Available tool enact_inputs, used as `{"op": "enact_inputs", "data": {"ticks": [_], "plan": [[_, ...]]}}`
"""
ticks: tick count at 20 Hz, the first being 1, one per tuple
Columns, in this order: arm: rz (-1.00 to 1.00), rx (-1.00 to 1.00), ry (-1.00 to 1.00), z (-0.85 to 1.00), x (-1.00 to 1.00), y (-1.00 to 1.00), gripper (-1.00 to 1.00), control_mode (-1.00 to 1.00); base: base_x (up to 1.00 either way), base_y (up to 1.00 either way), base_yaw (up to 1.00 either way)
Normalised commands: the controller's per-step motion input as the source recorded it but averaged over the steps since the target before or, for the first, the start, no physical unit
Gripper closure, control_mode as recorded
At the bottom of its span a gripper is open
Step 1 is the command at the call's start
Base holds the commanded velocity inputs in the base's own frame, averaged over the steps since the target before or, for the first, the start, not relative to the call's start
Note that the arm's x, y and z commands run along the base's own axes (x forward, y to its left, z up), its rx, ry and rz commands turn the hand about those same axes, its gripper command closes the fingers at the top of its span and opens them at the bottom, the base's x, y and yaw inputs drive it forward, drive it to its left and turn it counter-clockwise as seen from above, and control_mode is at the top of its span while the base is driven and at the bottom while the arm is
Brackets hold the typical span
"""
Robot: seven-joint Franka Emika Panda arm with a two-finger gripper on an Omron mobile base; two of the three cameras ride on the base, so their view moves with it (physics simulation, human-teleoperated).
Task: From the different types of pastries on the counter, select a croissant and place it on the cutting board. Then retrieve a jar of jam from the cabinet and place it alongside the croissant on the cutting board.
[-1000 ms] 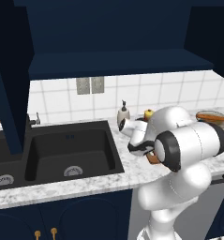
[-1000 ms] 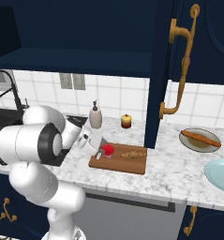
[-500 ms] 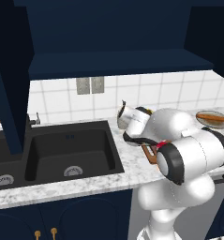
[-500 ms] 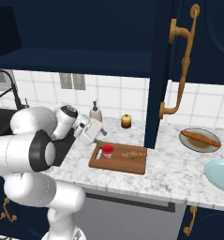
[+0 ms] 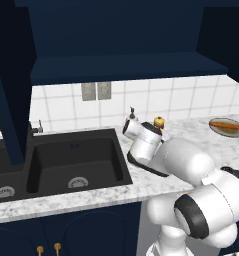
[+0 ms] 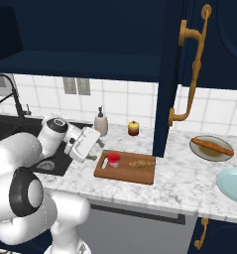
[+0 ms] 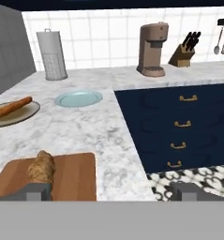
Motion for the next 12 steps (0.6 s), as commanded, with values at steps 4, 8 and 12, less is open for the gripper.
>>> {"op": "enact_inputs", "data": {"ticks": [4, 8, 12], "plan": [[-0.02, 0.0, -0.09, 0.37, -0.75, 0.01, -1.0, -1.0, 0.0, 0.0, 0.0], [-0.03, 0.0, -0.13, 0.55, -0.72, 0.0, -1.0, -1.0, 0.0, 0.0, 0.0], [-0.02, -0.01, -0.1, 0.78, -0.45, 0.0, -1.0, -1.0, 0.0, 0.0, 0.0]]}}
